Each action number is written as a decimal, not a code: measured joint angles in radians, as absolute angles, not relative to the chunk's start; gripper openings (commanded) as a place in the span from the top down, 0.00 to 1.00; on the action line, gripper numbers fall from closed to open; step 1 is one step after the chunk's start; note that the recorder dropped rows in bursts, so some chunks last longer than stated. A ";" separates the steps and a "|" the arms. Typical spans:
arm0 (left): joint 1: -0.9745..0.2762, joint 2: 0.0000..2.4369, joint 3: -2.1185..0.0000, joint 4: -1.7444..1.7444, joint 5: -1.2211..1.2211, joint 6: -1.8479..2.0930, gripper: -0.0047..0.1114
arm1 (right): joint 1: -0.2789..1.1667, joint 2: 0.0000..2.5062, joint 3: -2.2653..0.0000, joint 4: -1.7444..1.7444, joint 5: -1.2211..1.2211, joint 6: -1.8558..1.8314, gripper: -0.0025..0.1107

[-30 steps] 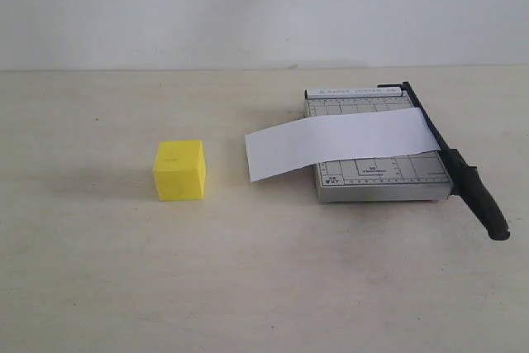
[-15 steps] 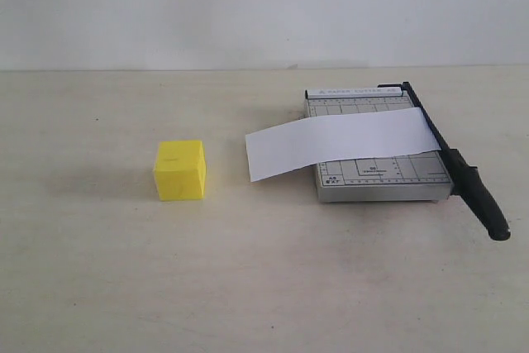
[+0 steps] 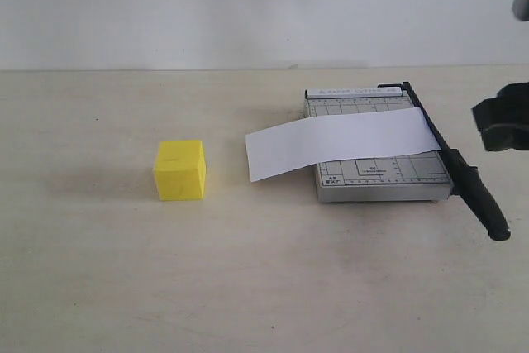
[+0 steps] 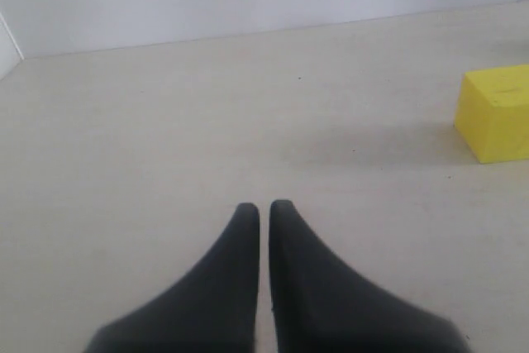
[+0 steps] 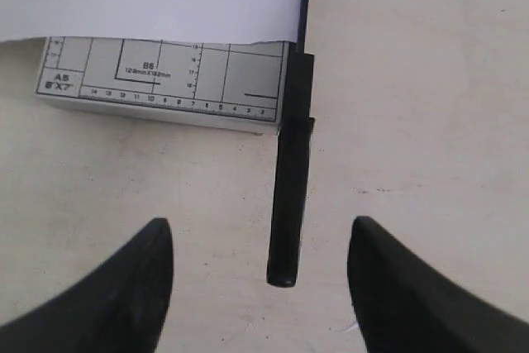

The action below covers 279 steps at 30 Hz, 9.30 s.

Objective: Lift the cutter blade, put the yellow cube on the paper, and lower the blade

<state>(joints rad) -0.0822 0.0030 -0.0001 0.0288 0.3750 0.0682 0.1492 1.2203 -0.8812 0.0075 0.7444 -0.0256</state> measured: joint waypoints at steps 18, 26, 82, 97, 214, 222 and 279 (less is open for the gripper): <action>-0.082 0.003 0.000 0.029 0.375 0.068 0.92 | 0.149 1.537 -0.906 -0.050 0.709 -0.049 0.45; -0.082 0.003 0.000 0.029 0.375 0.068 0.92 | 0.149 1.599 -0.906 -0.092 0.645 -0.038 0.45; -0.082 0.003 0.000 0.029 0.375 0.068 0.92 | 0.149 1.468 -0.896 -0.162 0.509 0.034 0.89; -0.082 0.003 0.000 0.029 0.375 0.068 0.92 | 0.149 1.437 -0.905 -0.184 0.414 0.011 0.47; -0.272 1.269 -0.691 1.460 -0.510 -1.328 0.92 | 0.149 0.550 -0.219 -0.060 -0.035 0.236 0.47; -0.475 1.592 -0.906 1.106 -0.442 -0.938 0.92 | 0.149 0.550 -0.219 -0.060 -0.035 0.236 0.47; -0.746 2.356 -1.535 0.968 -0.420 -0.709 0.92 | 0.149 0.550 -0.219 -0.060 -0.035 0.236 0.47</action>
<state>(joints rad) -0.7459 2.3560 -1.5345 0.9678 -0.4195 -0.7092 0.1492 0.5501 -0.2191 -0.0598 -0.0350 0.2361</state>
